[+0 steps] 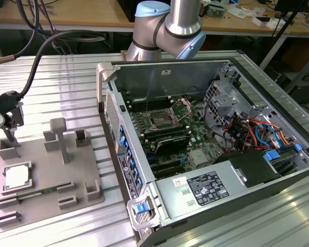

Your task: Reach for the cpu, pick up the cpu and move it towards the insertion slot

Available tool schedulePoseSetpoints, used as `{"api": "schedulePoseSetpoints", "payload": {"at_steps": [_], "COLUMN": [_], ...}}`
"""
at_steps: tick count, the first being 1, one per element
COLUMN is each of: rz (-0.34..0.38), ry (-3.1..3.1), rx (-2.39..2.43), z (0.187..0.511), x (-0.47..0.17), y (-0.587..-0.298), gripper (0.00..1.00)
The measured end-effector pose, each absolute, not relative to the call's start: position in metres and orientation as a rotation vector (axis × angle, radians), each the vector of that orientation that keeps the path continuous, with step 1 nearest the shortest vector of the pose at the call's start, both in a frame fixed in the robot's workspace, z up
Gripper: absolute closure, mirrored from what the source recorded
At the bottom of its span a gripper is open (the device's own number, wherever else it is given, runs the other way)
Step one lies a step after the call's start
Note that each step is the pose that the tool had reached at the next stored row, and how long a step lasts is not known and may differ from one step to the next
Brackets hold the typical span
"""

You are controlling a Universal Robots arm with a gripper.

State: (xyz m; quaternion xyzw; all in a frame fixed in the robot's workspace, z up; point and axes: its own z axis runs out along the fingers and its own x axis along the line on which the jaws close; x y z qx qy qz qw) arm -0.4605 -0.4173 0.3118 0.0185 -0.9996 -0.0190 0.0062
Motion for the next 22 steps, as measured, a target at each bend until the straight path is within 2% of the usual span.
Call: {"api": "schedulePoseSetpoints", "payload": {"at_steps": [22], "rz": [-0.059], "ry": [-3.127], "rx": [0.058], "z": [0.306], "x": [-0.4602], "y": [-0.4229], "gripper": [0.22]}}
